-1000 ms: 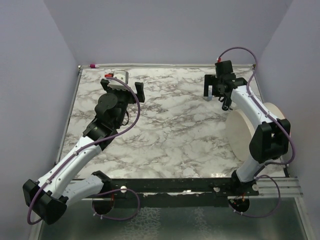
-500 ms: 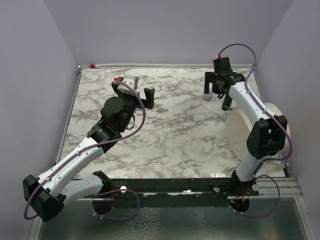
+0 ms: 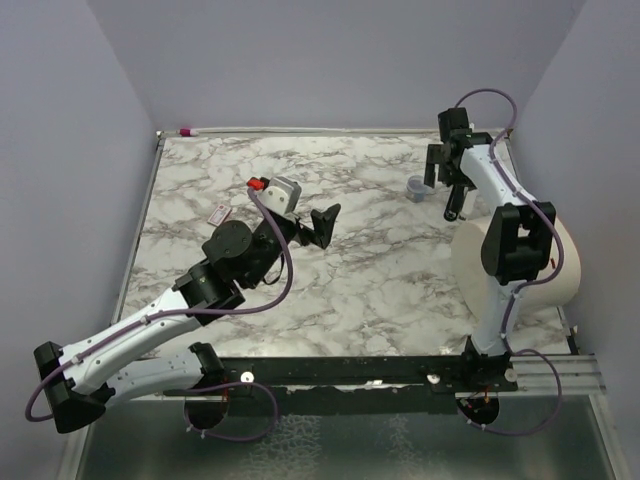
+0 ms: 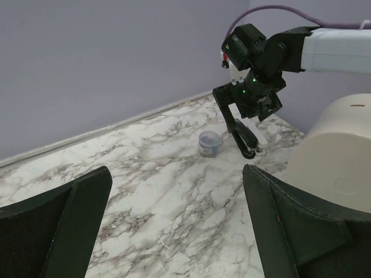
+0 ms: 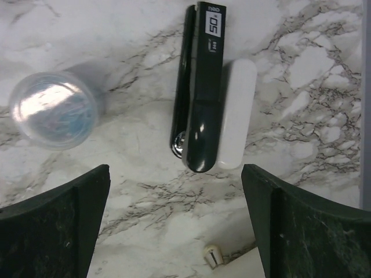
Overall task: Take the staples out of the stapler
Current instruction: Pick up the stapler from the center of the board.
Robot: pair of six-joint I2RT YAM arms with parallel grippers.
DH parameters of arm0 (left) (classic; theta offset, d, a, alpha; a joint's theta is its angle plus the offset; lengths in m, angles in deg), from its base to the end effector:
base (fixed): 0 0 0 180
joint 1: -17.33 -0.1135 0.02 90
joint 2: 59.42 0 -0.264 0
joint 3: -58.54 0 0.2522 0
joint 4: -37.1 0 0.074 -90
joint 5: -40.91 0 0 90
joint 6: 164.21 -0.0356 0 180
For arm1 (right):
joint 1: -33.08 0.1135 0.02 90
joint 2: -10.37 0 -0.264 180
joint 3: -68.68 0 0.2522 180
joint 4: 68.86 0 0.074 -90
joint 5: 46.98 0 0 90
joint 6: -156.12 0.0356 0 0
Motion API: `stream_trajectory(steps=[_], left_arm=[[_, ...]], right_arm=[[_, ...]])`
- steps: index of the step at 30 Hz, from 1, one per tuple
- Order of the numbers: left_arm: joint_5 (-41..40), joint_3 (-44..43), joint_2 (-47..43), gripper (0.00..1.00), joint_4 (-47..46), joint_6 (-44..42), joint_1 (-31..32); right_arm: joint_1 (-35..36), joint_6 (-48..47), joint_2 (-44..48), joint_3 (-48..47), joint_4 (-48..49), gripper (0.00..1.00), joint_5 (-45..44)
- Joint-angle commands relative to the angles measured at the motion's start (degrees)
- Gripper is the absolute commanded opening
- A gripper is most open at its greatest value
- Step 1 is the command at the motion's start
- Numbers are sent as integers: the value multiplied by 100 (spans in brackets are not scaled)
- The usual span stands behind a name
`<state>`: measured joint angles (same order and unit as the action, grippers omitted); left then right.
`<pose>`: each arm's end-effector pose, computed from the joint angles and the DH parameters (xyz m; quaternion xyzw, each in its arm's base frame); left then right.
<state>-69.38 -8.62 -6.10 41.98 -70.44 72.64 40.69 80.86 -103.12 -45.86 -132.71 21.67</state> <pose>0.1315 -0.1683 0.4023 0.1575 0.6342 -0.2694 0.7074 0.4243 0.0436 0.2649 0.1029 0.9506 -0.1318 0.2616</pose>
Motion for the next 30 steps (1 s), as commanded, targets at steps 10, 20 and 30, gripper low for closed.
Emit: stream_trajectory(steps=[10,20,30], left_arm=[[-685,120,-110,99,-303,-557,323],[-599,74,7,99,-237,-488,225],[-567,67,17,99,-217,-452,77]], right_arm=[[-414,277,-1492,-1973,-1724,71,-21],[-612,359,-1575,-1422,-1502,65,496],[-608,397,-1688,-1313,-1402,42,760]])
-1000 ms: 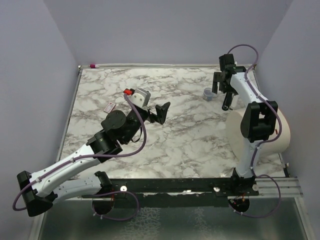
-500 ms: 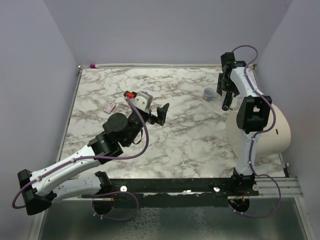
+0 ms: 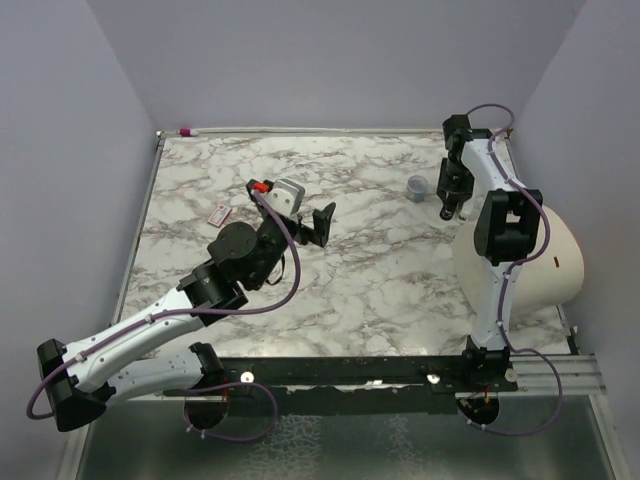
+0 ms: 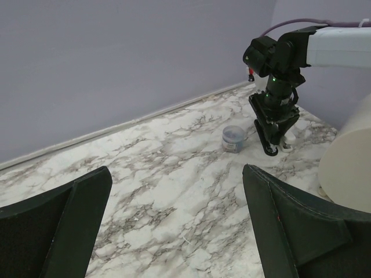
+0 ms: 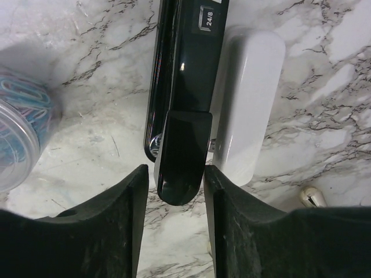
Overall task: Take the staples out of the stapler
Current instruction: Pick up the stapler from the center of the board.
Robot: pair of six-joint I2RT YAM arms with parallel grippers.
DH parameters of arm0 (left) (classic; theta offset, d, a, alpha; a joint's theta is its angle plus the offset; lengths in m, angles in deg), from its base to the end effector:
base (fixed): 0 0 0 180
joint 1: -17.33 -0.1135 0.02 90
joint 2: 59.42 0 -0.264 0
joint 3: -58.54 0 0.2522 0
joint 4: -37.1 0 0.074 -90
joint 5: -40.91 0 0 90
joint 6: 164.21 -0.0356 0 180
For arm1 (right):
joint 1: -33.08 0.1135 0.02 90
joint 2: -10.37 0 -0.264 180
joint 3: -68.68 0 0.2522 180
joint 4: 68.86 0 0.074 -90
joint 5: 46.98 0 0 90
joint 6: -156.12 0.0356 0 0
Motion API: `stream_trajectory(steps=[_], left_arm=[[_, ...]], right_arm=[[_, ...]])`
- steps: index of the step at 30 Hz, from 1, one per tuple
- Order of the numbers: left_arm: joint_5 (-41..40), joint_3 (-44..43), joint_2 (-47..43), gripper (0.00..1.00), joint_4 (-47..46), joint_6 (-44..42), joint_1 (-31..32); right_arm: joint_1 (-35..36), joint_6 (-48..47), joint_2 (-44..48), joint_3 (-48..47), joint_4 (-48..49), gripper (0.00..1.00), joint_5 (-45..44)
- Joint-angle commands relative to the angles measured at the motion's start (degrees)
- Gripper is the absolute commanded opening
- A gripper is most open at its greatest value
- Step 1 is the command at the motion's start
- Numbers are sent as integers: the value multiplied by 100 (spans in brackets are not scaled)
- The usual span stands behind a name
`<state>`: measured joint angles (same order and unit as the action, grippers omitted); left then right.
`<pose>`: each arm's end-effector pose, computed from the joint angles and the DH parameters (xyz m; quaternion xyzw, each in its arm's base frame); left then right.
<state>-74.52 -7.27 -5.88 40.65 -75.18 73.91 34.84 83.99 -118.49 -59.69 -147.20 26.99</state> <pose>0.1309 -0.1706 0.3955 0.1594 0.6373 -0.2185 0.7216 0.4589 0.0043 0.2107 0.1515 0.9739 -0.1203 0.1186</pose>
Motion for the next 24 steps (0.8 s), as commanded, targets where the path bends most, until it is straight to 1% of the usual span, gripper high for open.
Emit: stream_trajectory(steps=[1,4,12,15,16,18,20,21,22,24], left_arm=[[-56,-68,-10,99,-78,19,-50],[-46,-73,-7,99,-80,18,-59],[-41,-64,-1,99,-87,27,-59],[-39,-66,17,99,-83,22,-61],[-41,-65,31,99,-81,19,-59],[-56,-68,46,99,-77,13,-63],[-70,-73,94,99,-67,-3,-72],[-72,-83,115,99,-50,1,-83],[-71,-94,125,99,-37,0,-97],[-59,-99,159,99,-26,7,-138]], right_arm=[[-26,87,-136,110,62,42,225],[-27,120,-125,223,165,42,208],[-27,402,-332,174,172,44,87],[-27,394,-310,304,324,36,40],[-27,391,-321,306,317,32,67],[-27,453,-220,307,277,19,135],[-27,456,67,492,494,13,244],[-27,447,216,550,592,7,263],[-27,444,349,588,617,3,241],[-27,408,613,702,671,1,233]])
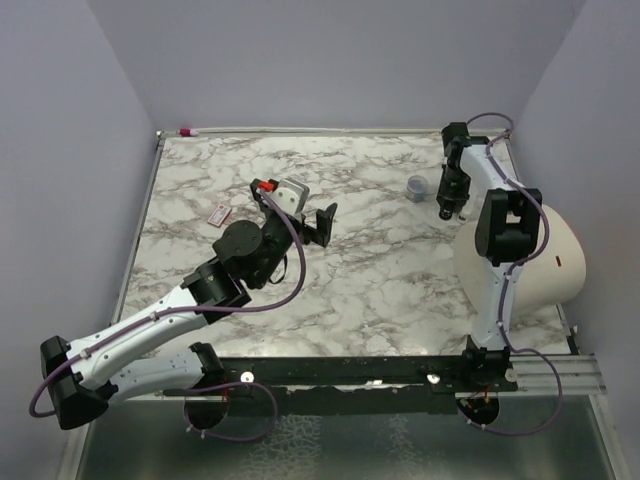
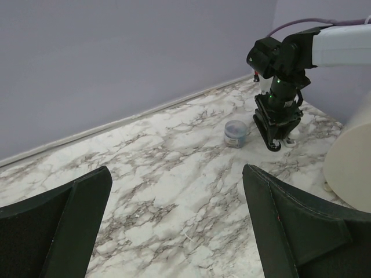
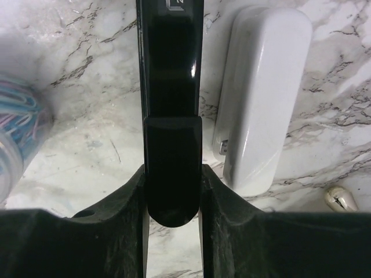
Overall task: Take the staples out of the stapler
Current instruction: Pick up the stapler from the center of the board, then unload the staple at the center of the board.
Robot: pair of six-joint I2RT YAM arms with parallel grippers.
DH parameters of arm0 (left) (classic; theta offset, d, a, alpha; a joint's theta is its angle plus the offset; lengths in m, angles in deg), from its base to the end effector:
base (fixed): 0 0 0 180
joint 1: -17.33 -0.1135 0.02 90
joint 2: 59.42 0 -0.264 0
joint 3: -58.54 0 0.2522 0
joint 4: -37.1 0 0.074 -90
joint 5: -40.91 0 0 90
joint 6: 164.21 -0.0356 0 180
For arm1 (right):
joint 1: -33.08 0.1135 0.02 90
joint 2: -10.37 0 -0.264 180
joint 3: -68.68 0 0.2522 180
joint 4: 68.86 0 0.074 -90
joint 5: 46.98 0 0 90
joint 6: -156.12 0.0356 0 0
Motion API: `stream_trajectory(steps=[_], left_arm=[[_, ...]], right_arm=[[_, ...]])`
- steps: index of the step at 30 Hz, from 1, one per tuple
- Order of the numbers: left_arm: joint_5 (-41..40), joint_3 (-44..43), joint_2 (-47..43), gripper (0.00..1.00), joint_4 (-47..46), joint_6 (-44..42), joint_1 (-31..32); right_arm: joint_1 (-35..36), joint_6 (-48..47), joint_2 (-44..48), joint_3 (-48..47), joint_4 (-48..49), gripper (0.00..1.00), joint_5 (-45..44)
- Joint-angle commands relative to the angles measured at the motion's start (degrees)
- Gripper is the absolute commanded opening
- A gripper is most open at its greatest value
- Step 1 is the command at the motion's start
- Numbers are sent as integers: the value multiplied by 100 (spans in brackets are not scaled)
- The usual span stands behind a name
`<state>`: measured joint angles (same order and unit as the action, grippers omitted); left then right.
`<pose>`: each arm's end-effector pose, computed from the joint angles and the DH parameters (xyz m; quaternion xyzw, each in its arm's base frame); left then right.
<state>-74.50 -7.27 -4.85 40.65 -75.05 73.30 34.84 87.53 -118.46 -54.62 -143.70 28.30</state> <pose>0.1355 -0.1734 0.3920 0.1597 0.6435 -0.2116 0.7181 0.4548 0.0049 0.1880 0.1792 0.9719 -0.1083 0.1072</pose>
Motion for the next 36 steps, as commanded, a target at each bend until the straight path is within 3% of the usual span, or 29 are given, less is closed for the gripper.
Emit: stream_trajectory(steps=[1,9,16,22,26,36], left_arm=[[-48,-114,73,99,-5,8,-100],[51,-285,430,99,245,161,-282],[298,-577,911,99,636,541,-502],[1029,-658,1435,99,715,1149,-824],[2012,-708,1969,97,659,1665,-1202],[4007,-526,3243,91,-85,3311,-1901]], right_arm=[[-27,29,753,306,381,1,147],[-27,-184,2304,2235,1191,1,739],[28,-567,3705,3751,2267,1,2200],[656,-761,4153,3900,2531,1,2509],[1015,-616,4120,4000,3012,1,3085],[1465,810,3889,4189,4606,1,4612]])
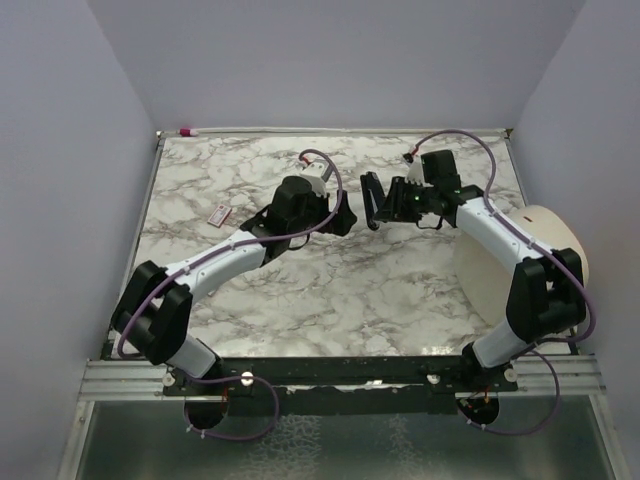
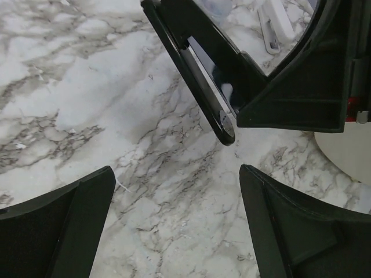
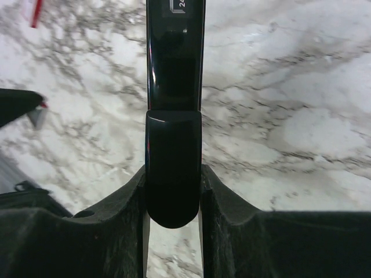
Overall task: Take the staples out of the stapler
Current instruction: Unload the staple at the center of the board.
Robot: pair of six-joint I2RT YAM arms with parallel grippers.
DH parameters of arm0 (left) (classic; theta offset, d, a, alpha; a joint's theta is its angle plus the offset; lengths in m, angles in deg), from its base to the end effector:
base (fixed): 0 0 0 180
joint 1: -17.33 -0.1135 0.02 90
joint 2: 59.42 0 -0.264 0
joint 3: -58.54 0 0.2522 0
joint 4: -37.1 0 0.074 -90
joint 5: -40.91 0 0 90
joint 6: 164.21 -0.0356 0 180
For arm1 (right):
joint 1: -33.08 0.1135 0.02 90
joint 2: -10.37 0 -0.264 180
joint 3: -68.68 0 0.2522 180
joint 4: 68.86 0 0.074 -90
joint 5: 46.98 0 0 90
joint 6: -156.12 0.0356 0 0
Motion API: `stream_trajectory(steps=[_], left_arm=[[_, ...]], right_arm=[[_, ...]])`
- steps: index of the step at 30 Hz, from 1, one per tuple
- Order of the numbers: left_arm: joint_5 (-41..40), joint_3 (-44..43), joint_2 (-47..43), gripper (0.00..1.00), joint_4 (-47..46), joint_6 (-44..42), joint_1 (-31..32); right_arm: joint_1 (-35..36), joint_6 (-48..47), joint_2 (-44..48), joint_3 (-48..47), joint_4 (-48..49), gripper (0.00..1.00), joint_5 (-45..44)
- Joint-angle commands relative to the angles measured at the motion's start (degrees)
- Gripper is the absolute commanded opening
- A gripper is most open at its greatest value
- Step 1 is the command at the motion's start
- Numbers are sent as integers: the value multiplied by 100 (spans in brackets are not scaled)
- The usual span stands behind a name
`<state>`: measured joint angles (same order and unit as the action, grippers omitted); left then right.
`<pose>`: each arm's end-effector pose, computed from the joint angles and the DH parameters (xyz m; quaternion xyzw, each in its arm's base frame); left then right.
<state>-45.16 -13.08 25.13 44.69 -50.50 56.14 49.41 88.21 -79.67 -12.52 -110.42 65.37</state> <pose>0.2660 -0.2171 0.2815 0.1273 0.8116 -0.3196 0.4722 0.3201 0.1079 0.2564 -0.0192 0.9252 0.2815 0.2538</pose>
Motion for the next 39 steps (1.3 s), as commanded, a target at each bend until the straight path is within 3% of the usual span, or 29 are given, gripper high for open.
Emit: stream_trajectory(steps=[1,11,15,24,36,39], left_arm=[[1214,107,281,91,-621,955,-251],[1919,45,651,90,-995,1147,-383],[1437,-208,800,88,-379,870,-383],[751,-504,1054,74,181,379,-408],[569,-746,1229,47,391,180,-497],[149,-883,1404,45,632,109,-497]], right_arm=[[9,879,15,-7,1382,1,998],[68,1599,63,310,1997,1,1595],[109,1711,141,429,2081,1,1646],[150,1932,101,469,2314,1,1966],[196,2245,36,613,2687,1,2360],[279,2264,-49,590,2665,1,2317]])
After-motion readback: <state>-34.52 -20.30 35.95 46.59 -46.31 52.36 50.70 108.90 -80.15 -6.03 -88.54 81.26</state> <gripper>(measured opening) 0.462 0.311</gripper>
